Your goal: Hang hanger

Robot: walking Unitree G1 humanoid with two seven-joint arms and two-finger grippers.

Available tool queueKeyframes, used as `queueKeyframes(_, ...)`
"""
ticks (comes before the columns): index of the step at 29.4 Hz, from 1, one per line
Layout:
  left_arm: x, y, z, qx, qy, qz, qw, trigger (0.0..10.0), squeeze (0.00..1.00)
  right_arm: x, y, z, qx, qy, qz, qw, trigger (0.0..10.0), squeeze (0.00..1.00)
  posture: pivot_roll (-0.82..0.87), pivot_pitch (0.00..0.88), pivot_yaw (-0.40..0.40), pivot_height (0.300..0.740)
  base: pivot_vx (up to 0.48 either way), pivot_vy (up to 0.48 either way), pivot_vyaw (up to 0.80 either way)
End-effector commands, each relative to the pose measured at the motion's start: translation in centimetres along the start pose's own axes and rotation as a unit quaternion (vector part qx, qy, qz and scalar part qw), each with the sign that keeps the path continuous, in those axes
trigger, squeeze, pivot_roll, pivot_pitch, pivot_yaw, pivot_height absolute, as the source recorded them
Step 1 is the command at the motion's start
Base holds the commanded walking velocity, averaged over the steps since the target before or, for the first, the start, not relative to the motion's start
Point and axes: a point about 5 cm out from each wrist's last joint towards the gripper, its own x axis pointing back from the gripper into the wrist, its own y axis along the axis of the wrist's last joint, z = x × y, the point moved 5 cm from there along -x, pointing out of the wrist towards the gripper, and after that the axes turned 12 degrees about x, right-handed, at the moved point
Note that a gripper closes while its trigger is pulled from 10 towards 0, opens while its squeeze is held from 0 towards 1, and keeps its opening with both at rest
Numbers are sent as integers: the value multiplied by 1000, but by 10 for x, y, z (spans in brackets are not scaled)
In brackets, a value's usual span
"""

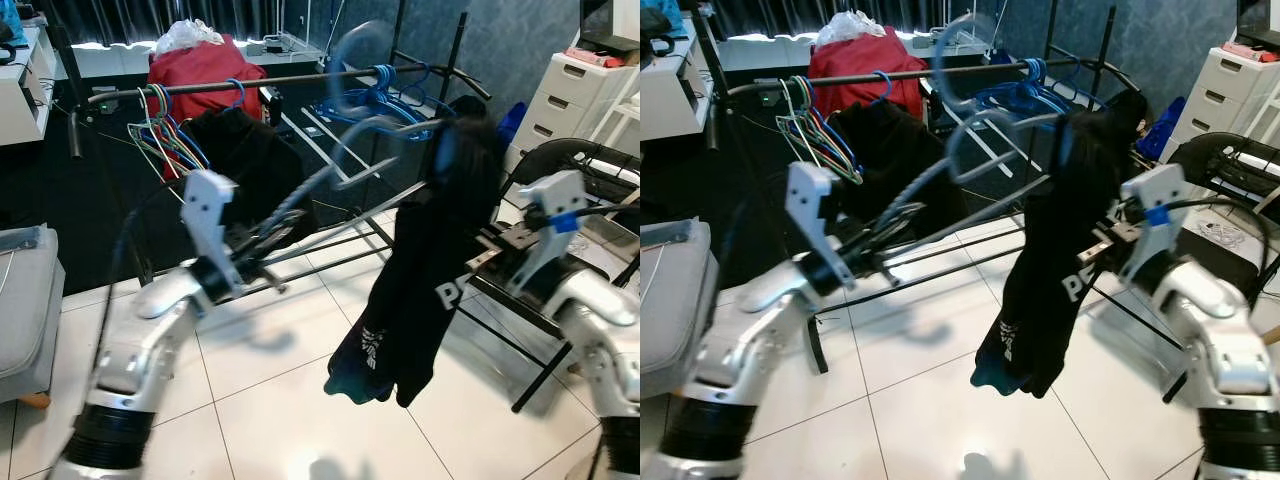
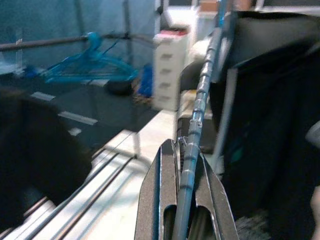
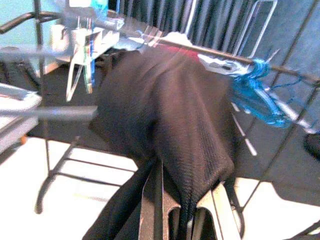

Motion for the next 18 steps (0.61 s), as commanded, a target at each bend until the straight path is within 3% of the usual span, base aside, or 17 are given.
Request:
queueKeyframes(1,10,-1,16,-23,25,10,999,10000,0,4,14,-17,18,-22,-17,999,0,0,-68,59,-57,740,0,0,0)
queueKeyframes(4,10,-1,16,-23,25,10,999,10000,0,4,14,-17,18,-22,-17,999,0,0,-68,59,-57,740,0,0,0)
queueKeyframes(5,21,-1,38,-72,58,39,995,10000,0,8,17,-35,38,-44,-9,998,0,0,-66,55,-60,740,0,0,0)
queueKeyframes(8,21,-1,38,-72,58,39,995,10000,0,8,17,-35,38,-44,-9,998,0,0,-66,55,-60,740,0,0,0)
queueKeyframes(9,34,3,56,-110,81,58,989,10000,0,15,15,-56,63,-75,15,995,0,0,-66,61,-68,740,0,0,0)
queueKeyframes(11,34,3,56,-110,81,58,989,10000,0,15,15,-56,63,-75,15,995,0,0,-66,61,-68,740,0,0,0)
queueKeyframes(12,50,3,48,-136,22,97,986,10000,0,24,4,-81,93,-121,61,986,0,0,-66,61,-68,740,0,0,0)
queueKeyframes(13,50,3,48,-136,22,97,986,10000,0,24,4,-81,93,-121,61,986,0,0,-66,61,-68,740,0,0,0)
queueKeyframes(14,70,2,31,-131,-58,141,980,10000,0,37,-9,-109,114,-183,110,970,0,0,-52,70,-72,740,0,0,0)
queueKeyframes(15,70,2,31,-131,-58,141,980,10000,0,37,-9,-109,114,-183,110,970,0,0,-52,70,-72,740,0,0,0)
queueKeyframes(16,82,4,15,-126,-116,165,971,10000,0,46,-21,-123,124,-220,147,956,0,0,-52,70,-72,740,0,0,0)
queueKeyframes(18,86,7,20,-154,-114,181,965,10000,0,47,-49,-112,118,-211,201,949,0,0,-47,72,-73,740,0,0,0)
